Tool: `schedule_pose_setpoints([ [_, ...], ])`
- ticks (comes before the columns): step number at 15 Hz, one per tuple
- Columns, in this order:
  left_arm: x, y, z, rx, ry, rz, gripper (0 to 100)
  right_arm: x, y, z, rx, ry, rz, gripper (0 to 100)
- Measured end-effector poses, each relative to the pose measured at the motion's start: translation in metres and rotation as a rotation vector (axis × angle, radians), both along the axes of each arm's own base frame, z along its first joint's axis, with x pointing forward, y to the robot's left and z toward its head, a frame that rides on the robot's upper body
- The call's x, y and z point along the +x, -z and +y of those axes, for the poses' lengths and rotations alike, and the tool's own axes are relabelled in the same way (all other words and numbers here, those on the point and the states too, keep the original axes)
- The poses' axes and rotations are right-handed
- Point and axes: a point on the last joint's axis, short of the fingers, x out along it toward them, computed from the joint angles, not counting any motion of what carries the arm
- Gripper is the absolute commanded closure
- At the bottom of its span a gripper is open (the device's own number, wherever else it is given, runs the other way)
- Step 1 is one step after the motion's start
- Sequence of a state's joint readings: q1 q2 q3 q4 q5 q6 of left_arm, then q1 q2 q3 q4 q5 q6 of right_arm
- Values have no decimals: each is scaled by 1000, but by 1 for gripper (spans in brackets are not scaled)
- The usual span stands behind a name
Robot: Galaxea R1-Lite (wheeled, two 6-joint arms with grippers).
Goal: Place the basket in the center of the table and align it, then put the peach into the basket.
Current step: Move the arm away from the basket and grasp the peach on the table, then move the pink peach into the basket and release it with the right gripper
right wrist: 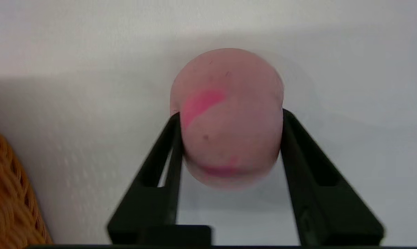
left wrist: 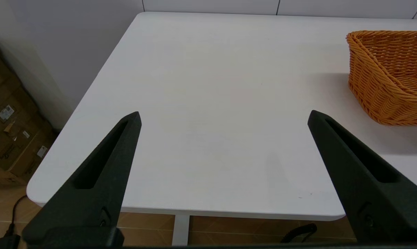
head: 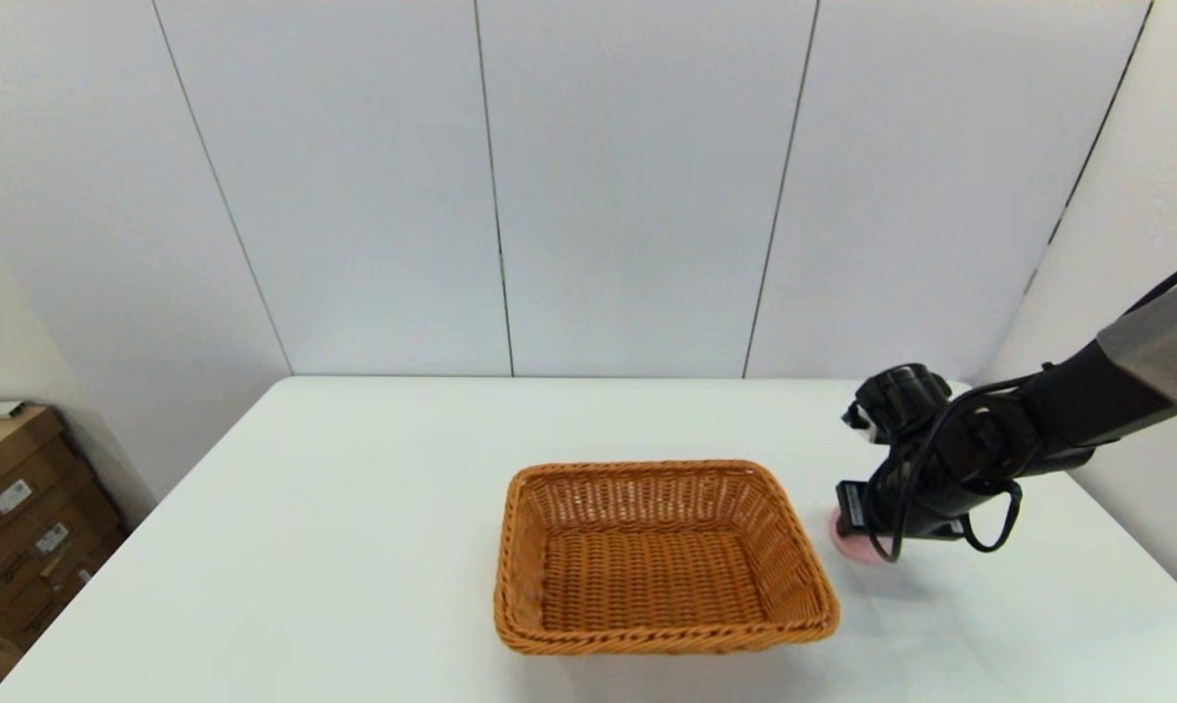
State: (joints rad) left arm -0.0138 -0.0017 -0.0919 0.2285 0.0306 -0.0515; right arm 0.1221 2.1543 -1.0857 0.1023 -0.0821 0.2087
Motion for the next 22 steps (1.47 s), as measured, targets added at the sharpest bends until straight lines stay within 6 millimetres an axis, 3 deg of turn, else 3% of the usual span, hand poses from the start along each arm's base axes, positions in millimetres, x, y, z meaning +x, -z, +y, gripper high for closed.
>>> schedule_pose_setpoints([
  [4, 0, 0, 0, 0, 0, 1, 0, 2, -6, 1, 14, 15, -23, 100],
  [6, 0, 0, 0, -1, -1, 0, 0, -2, -29, 0, 31, 20, -80, 100],
  [9, 0, 0, 0, -1, -1, 0, 0, -18, -80, 5, 87, 3, -214, 100],
  [11, 0, 0, 0, -1, -1, 0, 0, -38, -111, 24, 144, -65, -283, 100],
  [14, 0, 0, 0, -2, -1, 0, 0, -67, -134, 66, 194, -216, -308, 100],
  [16, 0, 0, 0, -2, -1, 1, 0, -82, -134, 95, 207, -318, -279, 100],
  [18, 0, 0, 0, -1, -1, 0, 0, -89, -121, 121, 203, -395, -228, 100],
  [22, 0, 0, 0, -1, 1, 1, 0, -83, -85, 154, 171, -461, -124, 100],
])
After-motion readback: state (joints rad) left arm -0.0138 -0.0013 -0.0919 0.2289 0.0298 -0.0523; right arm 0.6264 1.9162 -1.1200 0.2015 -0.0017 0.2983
